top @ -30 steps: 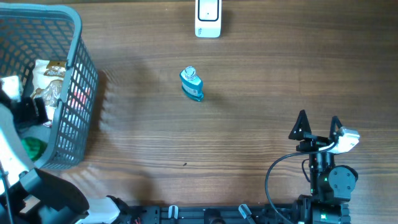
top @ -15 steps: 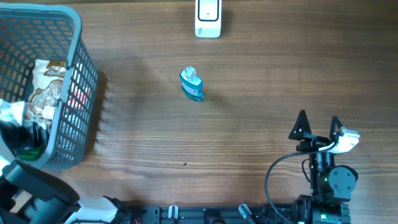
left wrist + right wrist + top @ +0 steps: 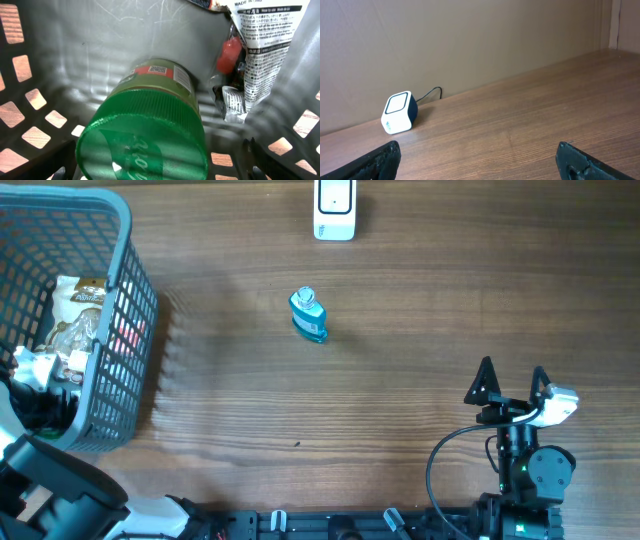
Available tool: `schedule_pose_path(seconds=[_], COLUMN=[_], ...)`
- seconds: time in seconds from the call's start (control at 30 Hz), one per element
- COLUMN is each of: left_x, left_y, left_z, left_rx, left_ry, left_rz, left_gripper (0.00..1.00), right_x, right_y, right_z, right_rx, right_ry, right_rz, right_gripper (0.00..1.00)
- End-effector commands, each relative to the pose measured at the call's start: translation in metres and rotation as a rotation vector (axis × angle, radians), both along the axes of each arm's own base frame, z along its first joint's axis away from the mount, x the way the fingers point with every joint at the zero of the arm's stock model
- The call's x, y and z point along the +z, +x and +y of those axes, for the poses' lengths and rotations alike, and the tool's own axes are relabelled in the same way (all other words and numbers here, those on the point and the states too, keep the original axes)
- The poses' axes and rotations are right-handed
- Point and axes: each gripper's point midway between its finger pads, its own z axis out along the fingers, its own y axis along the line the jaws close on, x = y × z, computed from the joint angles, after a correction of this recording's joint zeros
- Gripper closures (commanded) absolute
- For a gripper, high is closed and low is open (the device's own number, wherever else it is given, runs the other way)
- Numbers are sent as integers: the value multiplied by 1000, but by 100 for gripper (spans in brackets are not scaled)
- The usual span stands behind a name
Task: Scan the item barcode
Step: 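Reach the left gripper into the basket and grasp the green-capped jar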
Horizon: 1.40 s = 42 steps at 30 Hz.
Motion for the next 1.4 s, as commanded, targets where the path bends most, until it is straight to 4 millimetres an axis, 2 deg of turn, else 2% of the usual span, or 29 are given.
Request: schedule_pose_path(seconds=[0.0,0.1,0.17,0.2,0.23,0.33,0.4,0.47,0.53,0.57,0.6,0.77,0.93,1.07,1.2,1.37], left_x=[-3,-3,-3,-3,-3,-3,-4,-4,-4,-5,-6,-8,-22,-26,-26,-26], left_y=[-1,-1,-2,-3,-5,-10,-11,-10,-8,-6,-4,1,0,-1,0,-1], left_z=[0,0,1,2,3,6,7,7,7,7,8,8,5,5,6,4], left_rx=[-21,-24,-22,-16,-10,9,17,24,29,29,28,24,23,29,28,34], left_ry=[-5,-5,-5,-6,-6,-7,-10,-24,-32,-36,-36,-45,-87,-95,-93,-98], left_rz=[9,10,10,10,10,11,5,-14,-34,-43,-50,-74,-41,-34,-37,-33], left_gripper=[0,5,17,26,30,34,30,12,7,1,0,2,6,3,21,31], right_x=[2,2,2,2,2,2,2,2,2,2,2,2,2,2,2,2], right_y=[0,0,0,0,0,0,0,0,0,0,0,0,0,0,0,0], right_z=[3,3,3,3,3,3,3,3,3,3,3,3,3,3,3,3], right_rx=[15,15,15,15,15,15,15,15,15,15,15,15,15,15,15,15], right_ry=[-18,-18,-18,-18,-18,-18,-18,-18,-18,-18,-18,-18,-18,-18,-18,-18], right_rz=[-8,-8,-8,-8,-8,-8,-8,-8,-8,-8,-8,-8,-8,-8,-8,-8], right_gripper=[0,0,0,0,0,0,0,0,0,0,0,0,0,0,0,0])
